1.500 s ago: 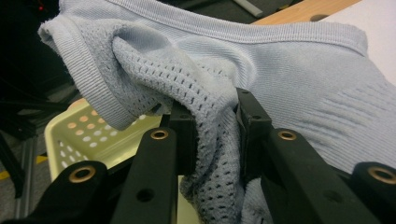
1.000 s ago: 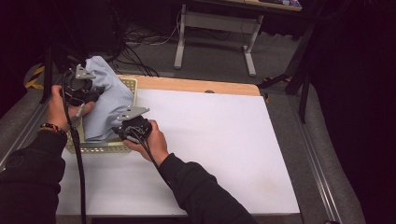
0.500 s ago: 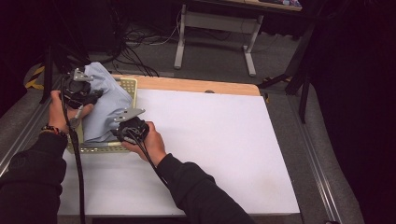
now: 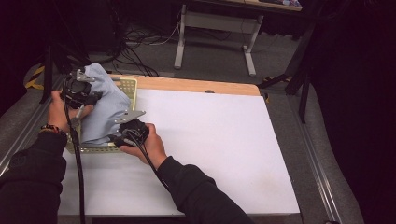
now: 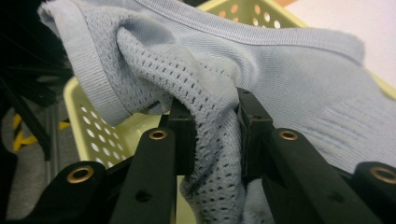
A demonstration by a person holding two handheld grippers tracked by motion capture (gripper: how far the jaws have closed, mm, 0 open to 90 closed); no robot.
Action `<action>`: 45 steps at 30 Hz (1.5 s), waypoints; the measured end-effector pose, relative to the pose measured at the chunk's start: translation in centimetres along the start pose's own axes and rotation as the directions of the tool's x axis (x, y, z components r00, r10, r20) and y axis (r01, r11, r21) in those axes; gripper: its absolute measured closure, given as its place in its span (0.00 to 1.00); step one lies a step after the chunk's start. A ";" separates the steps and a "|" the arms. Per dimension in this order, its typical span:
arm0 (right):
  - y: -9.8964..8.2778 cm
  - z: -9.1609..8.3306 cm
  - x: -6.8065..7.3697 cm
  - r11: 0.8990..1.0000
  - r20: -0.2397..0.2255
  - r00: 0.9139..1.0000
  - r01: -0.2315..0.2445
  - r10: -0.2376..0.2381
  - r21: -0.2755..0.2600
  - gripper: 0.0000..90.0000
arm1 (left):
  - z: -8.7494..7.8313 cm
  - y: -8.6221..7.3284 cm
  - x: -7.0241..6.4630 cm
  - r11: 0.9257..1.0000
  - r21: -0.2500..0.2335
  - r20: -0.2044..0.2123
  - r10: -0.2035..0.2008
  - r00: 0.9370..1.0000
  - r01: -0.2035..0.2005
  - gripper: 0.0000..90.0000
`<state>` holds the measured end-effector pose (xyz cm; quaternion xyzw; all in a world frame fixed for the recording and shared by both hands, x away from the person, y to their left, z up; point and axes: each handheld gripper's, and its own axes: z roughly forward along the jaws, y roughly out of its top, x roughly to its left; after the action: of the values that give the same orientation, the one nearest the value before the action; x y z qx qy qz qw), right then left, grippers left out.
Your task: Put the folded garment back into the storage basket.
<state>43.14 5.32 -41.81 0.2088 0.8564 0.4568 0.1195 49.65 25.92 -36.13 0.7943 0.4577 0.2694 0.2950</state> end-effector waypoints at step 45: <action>-18.5 -21.9 -2.0 1.000 0.170 0.985 -0.016 0.019 -0.019 0.39 | 5.6 0.4 -2.0 0.995 0.100 -0.075 -0.007 0.997 0.015 0.92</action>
<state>31.67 -20.78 -45.06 0.2537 0.8371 0.4458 0.1901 52.92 22.75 -40.03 0.7950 0.4857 0.2737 0.2389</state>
